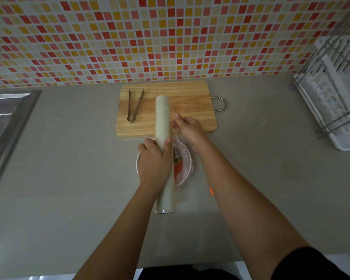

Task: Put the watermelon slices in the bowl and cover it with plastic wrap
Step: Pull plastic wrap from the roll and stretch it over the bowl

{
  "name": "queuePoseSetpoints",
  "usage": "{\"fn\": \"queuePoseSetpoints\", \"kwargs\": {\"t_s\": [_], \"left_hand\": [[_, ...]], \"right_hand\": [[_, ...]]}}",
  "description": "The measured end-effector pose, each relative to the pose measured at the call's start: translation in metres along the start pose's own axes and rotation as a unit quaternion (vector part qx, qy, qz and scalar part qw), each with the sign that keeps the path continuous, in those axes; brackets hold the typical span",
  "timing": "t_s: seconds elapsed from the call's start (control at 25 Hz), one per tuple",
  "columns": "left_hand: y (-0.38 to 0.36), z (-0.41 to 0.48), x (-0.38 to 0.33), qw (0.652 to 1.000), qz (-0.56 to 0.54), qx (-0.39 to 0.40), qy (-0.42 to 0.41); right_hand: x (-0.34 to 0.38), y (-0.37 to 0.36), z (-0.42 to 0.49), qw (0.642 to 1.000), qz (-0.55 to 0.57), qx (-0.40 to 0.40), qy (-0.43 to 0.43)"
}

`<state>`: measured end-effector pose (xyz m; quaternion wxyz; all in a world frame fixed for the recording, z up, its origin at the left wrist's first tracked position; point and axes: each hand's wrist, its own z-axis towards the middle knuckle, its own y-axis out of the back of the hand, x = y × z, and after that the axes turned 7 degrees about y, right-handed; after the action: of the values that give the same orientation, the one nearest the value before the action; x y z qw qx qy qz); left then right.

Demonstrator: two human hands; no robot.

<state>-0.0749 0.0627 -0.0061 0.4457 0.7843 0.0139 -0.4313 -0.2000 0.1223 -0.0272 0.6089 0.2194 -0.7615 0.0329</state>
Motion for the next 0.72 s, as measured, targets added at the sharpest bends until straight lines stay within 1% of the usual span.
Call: {"fn": "queuePoseSetpoints", "kwargs": {"t_s": [0.12, 0.2, 0.28, 0.36, 0.4, 0.48, 0.56, 0.64, 0.72], "left_hand": [[-0.001, -0.002, 0.000, 1.000, 0.002, -0.004, 0.002], [-0.002, -0.005, -0.001, 1.000, 0.003, -0.004, 0.000], [-0.003, -0.008, -0.004, 1.000, 0.010, -0.009, -0.005], [-0.002, -0.010, -0.007, 1.000, 0.013, -0.010, -0.008], [-0.002, -0.011, -0.008, 1.000, 0.006, -0.006, -0.005], [0.001, -0.011, -0.008, 1.000, -0.019, 0.011, 0.009], [0.004, -0.012, -0.007, 0.999, -0.044, 0.024, 0.021], [0.005, -0.013, -0.005, 0.998, -0.052, 0.027, 0.019], [0.003, -0.015, -0.005, 0.998, -0.047, 0.026, 0.015]], "right_hand": [[-0.004, -0.003, 0.004, 0.996, 0.054, -0.067, -0.002], [-0.006, -0.003, 0.007, 0.993, 0.062, -0.098, -0.006], [-0.010, -0.004, 0.008, 0.992, 0.006, -0.124, 0.016], [-0.014, -0.002, 0.007, 0.983, -0.073, -0.151, 0.078], [-0.015, -0.001, 0.005, 0.976, -0.091, -0.164, 0.109], [-0.018, 0.004, 0.004, 0.969, -0.091, -0.179, 0.145], [-0.021, 0.007, 0.005, 0.966, -0.080, -0.186, 0.158], [-0.023, 0.009, 0.007, 0.970, -0.075, -0.183, 0.139], [-0.024, 0.011, 0.010, 0.986, -0.030, -0.144, 0.075]]}}
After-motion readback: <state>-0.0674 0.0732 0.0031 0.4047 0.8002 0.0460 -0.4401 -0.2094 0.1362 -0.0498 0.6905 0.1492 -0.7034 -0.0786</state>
